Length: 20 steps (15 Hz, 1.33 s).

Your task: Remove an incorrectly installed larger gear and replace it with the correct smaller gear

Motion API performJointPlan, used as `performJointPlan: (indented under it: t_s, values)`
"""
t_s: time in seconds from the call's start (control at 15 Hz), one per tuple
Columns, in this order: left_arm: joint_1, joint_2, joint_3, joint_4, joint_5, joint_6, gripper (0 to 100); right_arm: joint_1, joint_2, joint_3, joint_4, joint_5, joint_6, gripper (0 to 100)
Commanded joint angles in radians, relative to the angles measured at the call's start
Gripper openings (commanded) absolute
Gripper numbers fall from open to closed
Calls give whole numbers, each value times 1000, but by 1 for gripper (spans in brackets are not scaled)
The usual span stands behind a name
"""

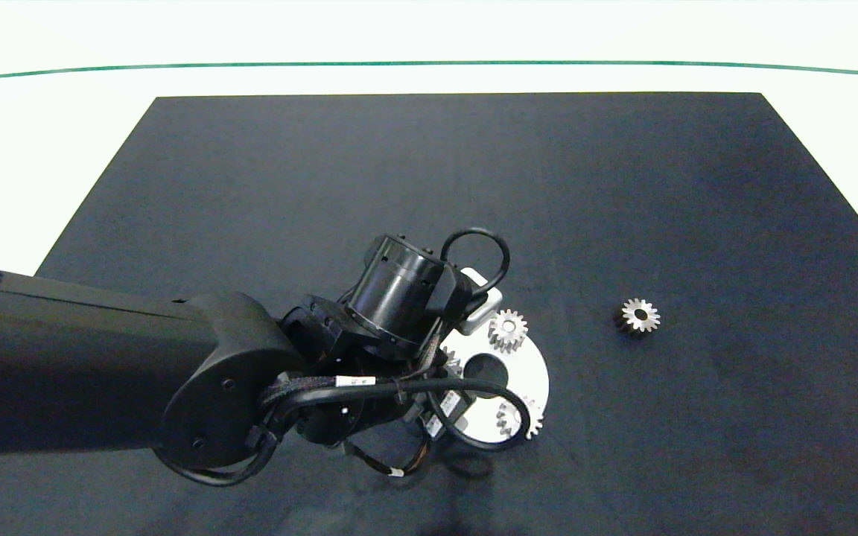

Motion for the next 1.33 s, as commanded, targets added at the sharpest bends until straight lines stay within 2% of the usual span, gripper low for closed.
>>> performJointPlan:
  t_s: [0.07,0.53,0.6,1.33]
  values:
    - [-2,-7,9,-2,2,1,25,0,0,1,4,0,-1,100]
    - [-2,-3,6,-2,0,4,25,2,-1,1,4,0,-1,100]
    - [-2,1,0,-2,0,1,100,0,-1,1,4,0,-1,100]
    - [7,12,6,-2,0,-5,100,0,-6,1,5,0,-1,100]
